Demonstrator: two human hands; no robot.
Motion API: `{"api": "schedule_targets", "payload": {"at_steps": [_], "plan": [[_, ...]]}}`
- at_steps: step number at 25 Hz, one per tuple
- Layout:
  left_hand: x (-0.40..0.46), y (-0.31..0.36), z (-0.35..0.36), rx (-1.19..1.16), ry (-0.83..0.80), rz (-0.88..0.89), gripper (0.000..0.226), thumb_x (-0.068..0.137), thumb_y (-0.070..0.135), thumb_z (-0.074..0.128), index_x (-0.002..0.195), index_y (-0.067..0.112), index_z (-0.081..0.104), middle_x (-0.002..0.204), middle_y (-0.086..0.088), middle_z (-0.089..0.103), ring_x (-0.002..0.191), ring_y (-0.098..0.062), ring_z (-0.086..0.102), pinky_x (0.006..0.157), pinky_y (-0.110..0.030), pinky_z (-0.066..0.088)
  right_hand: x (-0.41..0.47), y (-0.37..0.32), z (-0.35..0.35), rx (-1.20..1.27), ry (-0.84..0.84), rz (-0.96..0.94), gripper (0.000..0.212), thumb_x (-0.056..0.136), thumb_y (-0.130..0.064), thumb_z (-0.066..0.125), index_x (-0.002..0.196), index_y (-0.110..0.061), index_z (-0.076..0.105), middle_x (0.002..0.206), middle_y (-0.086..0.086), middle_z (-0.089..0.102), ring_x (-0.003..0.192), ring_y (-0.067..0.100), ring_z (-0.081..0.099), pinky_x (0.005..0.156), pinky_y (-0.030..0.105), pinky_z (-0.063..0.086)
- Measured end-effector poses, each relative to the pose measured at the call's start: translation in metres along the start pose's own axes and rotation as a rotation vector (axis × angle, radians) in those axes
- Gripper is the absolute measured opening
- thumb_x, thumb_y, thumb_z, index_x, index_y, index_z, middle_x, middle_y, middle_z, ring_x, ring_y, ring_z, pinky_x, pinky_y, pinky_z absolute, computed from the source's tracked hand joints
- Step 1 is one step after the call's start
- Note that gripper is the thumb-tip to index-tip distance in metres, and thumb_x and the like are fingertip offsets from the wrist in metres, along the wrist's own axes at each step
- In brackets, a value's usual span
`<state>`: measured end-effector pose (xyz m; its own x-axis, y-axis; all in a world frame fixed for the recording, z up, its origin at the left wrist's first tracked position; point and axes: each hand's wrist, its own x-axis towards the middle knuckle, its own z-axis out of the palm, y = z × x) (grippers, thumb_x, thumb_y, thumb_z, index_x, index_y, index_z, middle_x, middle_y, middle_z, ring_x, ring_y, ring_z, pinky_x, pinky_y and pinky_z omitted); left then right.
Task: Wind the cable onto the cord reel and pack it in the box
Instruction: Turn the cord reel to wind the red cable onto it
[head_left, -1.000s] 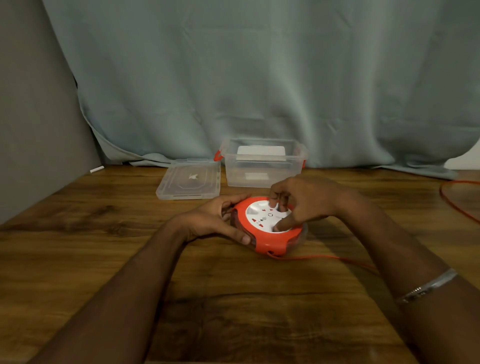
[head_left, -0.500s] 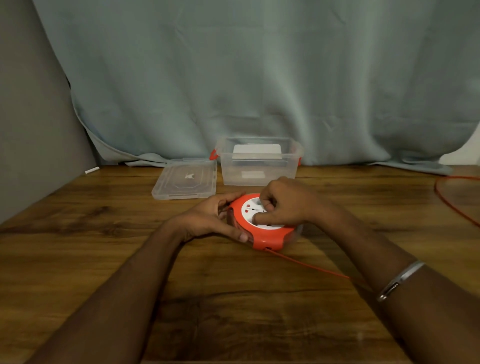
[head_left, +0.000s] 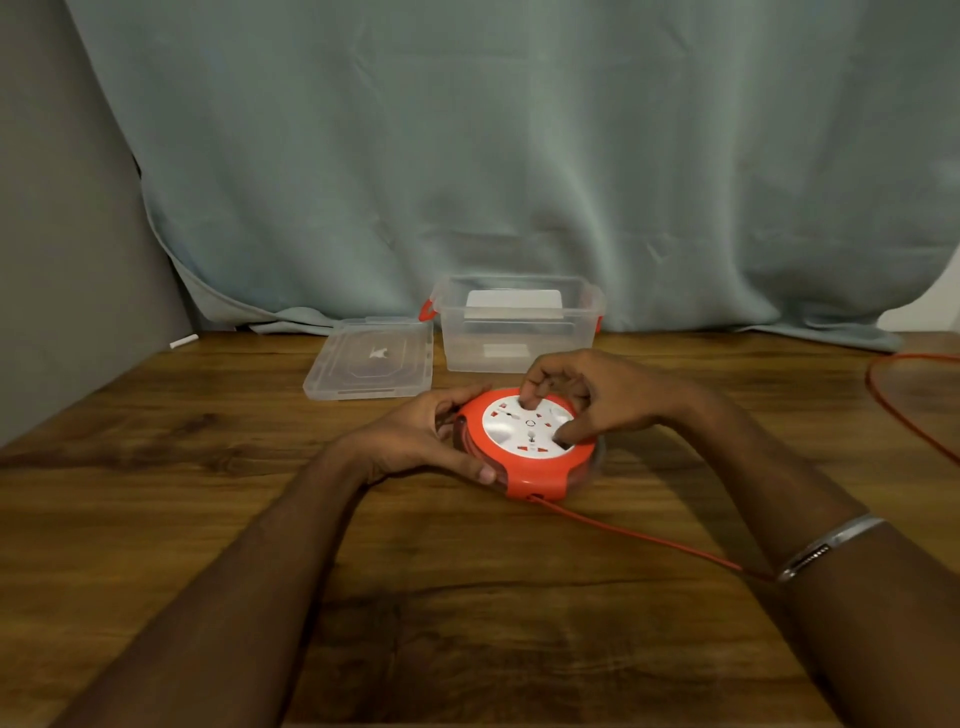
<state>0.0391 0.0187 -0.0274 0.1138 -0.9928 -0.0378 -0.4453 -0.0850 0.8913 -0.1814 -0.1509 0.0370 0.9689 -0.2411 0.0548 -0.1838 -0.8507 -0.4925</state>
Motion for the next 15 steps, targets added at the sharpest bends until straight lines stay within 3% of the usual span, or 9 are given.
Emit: {"api": "schedule_targets", "payload": {"at_steps": [2,4,6,8,12,15], "plan": [[-0.001,0.002,0.001,0.018,0.006,-0.016,0.135,0.048,0.032,0.104,0.163,0.030,0.033,0.154,0.011,0.052,0.141,-0.010,0.051,0.122,-0.038,0.042,0.001,0.005,0.000,0.067,0.006,0.012,0.054,0.075,0.008,0.085,0.121,-0.008,0.062,0.121,0.005,0.076,0.067,-0.015,0.063,0.058,0.006,0.045],[-0.001,0.003,0.002,0.016,0.008,-0.021,0.134,0.050,0.029,0.105,0.163,0.031,0.033,0.155,0.011,0.050,0.142,-0.011,0.050,0.121,-0.038,0.042,0.002,0.007,-0.001,0.075,0.000,0.008,0.058,0.074,0.000,0.089,0.118,-0.020,0.056,0.118,-0.001,0.078,0.069,-0.007,0.066,0.058,0.010,0.046],[-0.002,0.004,0.003,0.012,0.010,-0.025,0.130,0.053,0.023,0.104,0.162,0.030,0.033,0.154,0.011,0.050,0.142,-0.011,0.050,0.120,-0.036,0.043,0.002,0.007,-0.001,0.059,0.007,0.002,0.060,0.071,-0.011,0.093,0.109,-0.030,0.052,0.114,-0.003,0.079,0.076,0.006,0.068,0.060,0.024,0.051],[-0.002,0.005,0.003,0.009,0.014,-0.021,0.129,0.054,0.021,0.104,0.162,0.030,0.033,0.154,0.012,0.050,0.142,-0.011,0.049,0.120,-0.034,0.043,0.003,0.005,0.002,0.011,0.037,0.009,0.055,0.068,-0.021,0.096,0.102,-0.030,0.054,0.103,0.000,0.078,0.080,0.015,0.068,0.063,0.033,0.052],[0.000,0.001,0.002,-0.001,0.018,-0.013,0.135,0.049,0.029,0.105,0.163,0.029,0.033,0.154,0.010,0.052,0.140,-0.010,0.052,0.120,-0.037,0.044,0.006,-0.005,0.012,-0.165,0.099,0.005,0.038,0.068,-0.038,0.092,0.077,-0.020,0.060,0.073,0.001,0.069,0.064,0.017,0.059,0.062,0.041,0.049],[0.000,0.001,0.003,-0.001,0.019,-0.007,0.135,0.048,0.029,0.105,0.163,0.029,0.034,0.153,0.010,0.053,0.140,-0.010,0.053,0.120,-0.038,0.044,0.008,-0.009,0.017,-0.274,0.133,0.004,0.044,0.068,-0.050,0.080,0.060,-0.018,0.052,0.055,-0.005,0.053,0.053,0.011,0.045,0.057,0.037,0.043]]}}
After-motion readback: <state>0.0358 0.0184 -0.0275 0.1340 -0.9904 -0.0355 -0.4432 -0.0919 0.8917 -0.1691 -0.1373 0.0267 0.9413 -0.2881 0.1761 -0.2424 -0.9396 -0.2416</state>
